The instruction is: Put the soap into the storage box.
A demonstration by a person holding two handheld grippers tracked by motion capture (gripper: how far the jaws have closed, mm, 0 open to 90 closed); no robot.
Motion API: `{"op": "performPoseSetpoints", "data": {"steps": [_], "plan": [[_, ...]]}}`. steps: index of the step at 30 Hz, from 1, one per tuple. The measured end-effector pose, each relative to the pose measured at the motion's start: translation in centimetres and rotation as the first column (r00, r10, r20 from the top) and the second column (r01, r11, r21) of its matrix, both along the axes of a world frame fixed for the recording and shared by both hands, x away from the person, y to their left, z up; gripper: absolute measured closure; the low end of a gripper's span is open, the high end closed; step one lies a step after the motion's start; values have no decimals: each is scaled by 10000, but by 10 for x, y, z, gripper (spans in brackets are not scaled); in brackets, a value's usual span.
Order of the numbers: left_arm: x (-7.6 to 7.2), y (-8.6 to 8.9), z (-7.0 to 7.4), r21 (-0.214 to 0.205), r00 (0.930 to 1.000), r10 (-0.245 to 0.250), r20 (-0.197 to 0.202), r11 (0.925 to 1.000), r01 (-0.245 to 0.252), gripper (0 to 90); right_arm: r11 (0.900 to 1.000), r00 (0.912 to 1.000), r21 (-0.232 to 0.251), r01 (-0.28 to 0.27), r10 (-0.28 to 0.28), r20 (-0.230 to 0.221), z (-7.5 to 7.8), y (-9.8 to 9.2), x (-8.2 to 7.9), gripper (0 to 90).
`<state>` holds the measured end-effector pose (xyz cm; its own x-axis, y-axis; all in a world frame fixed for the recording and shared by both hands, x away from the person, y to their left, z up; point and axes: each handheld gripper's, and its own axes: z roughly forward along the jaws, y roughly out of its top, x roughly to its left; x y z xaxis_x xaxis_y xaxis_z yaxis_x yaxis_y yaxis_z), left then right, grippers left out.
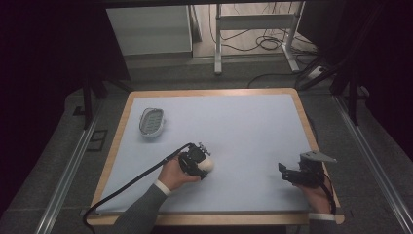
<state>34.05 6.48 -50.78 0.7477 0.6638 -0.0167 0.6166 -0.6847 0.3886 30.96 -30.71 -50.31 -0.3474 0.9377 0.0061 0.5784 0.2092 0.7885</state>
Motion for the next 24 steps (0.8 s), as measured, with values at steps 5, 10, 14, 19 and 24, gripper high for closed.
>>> {"op": "performPoseSetpoints", "data": {"steps": [5, 10, 14, 19, 24], "plan": [[0, 1, 0, 14, 9998, -209, 48, 9998, 209, 496, 10000, 10000, -25, 2, -2, 38, 0, -1, 0, 111], [1, 5, 4, -117, 9996, -279, 70, 9995, 280, 497, 10000, 10000, -35, 39, -39, 59, 0, -2, 0, 111], [1, 9, 12, -381, 9996, -213, 158, 9990, 219, 497, 10000, 9999, -4, 64, -64, 95, 1, -2, -1, 111], [1, 14, 19, -603, 9995, -120, 301, 9981, 138, 497, 10000, 10000, -37, 75, -75, 54, 0, -2, 0, 111], [1, 20, 27, -697, 9992, -102, 399, 9975, 130, 497, 10000, 10000, -56, 52, -52, 52, 0, -1, 0, 111]]}}
